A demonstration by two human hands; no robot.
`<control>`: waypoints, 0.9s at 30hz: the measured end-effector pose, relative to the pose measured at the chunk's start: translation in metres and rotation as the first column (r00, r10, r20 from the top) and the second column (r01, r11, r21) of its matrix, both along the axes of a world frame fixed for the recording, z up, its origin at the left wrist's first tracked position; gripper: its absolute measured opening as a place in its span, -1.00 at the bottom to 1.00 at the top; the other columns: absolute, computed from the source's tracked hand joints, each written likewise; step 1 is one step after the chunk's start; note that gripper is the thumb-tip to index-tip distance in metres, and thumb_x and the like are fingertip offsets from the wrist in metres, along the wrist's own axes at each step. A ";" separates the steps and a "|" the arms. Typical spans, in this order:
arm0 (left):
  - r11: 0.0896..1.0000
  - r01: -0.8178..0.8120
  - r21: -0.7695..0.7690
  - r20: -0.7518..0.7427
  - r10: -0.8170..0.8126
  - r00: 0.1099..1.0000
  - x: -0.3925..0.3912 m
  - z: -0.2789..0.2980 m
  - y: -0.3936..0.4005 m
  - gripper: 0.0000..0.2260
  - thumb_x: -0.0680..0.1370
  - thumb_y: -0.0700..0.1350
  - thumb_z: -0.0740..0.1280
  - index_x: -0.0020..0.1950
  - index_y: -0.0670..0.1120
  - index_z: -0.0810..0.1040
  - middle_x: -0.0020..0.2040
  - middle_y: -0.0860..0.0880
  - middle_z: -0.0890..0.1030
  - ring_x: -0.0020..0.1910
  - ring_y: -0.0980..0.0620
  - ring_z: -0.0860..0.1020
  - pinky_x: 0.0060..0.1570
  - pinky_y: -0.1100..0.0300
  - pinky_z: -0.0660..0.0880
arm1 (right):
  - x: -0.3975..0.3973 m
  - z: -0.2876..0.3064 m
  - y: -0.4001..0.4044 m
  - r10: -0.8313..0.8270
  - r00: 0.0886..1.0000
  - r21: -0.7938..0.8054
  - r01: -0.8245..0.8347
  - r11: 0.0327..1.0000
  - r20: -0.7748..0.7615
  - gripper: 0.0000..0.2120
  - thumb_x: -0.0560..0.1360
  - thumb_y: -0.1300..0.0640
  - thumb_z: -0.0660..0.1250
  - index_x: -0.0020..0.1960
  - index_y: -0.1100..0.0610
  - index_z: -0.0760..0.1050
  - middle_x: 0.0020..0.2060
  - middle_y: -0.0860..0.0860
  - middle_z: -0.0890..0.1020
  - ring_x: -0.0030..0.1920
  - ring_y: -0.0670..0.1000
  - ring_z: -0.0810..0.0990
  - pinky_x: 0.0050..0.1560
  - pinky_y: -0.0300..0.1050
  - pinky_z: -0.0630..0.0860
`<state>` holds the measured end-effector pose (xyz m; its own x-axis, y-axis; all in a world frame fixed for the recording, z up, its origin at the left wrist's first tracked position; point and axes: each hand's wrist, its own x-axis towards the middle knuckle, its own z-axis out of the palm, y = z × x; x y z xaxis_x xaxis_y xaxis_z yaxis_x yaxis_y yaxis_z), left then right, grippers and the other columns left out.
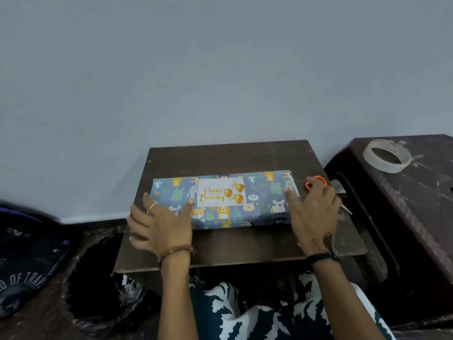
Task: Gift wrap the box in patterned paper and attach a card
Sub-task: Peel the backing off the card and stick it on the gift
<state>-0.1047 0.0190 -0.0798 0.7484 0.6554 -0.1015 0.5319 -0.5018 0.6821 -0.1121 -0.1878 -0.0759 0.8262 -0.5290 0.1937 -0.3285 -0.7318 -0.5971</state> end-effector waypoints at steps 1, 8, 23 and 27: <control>0.996 -0.012 -0.086 0.006 0.012 1.000 -0.002 0.000 0.004 -0.19 0.39 0.10 0.44 0.49 -0.10 0.08 0.49 -0.20 0.05 0.47 -0.20 0.01 0.38 -0.18 0.01 | -0.003 -0.001 -0.005 0.013 0.999 0.103 -0.008 0.995 -0.050 -0.48 0.48 -0.02 0.32 0.34 0.21 0.32 0.25 0.21 0.42 0.23 0.24 0.34 0.18 0.05 0.28; 0.978 0.065 -0.197 0.233 -0.017 0.972 0.009 -0.001 0.006 -0.25 0.38 -0.02 0.48 0.44 -0.21 0.19 0.37 -0.25 0.27 0.33 -0.27 0.28 0.32 -0.08 0.26 | 0.008 -0.005 -0.002 0.060 0.997 0.357 -0.074 0.931 0.050 -0.42 0.43 -0.02 0.39 0.33 0.16 0.26 0.19 0.10 0.50 0.18 0.15 0.46 0.02 -0.05 0.38; 0.945 0.275 -0.175 0.447 -0.172 0.878 0.085 -0.019 -0.031 -0.29 0.42 -0.24 0.45 0.47 -0.15 0.14 0.48 -0.16 0.02 0.42 0.06 0.13 0.31 0.36 0.17 | 0.073 -0.031 -0.038 0.316 0.926 0.547 -0.376 0.748 0.205 -0.28 0.57 0.28 0.20 0.52 -0.07 -0.15 0.30 -0.40 0.20 0.33 -0.20 0.23 0.29 -0.32 0.17; 0.951 0.294 -0.098 0.307 -0.252 0.918 0.079 -0.023 -0.042 -0.26 0.45 -0.15 0.42 0.50 -0.12 0.06 0.52 -0.14 -0.13 0.51 -0.10 -0.18 0.39 -0.31 -0.07 | 0.068 -0.032 -0.037 0.383 0.909 0.497 -0.411 0.764 0.163 -0.24 0.57 0.32 0.15 0.50 -0.10 -0.27 0.50 -0.02 0.09 0.48 -0.03 0.12 0.37 -0.27 0.10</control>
<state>-0.0260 -0.0230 -0.1026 0.9067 0.4160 0.0694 0.1584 -0.4884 0.8582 -0.0437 -0.2245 -0.1081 0.9814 -0.1885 0.0372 -0.0370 -0.3751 -0.9262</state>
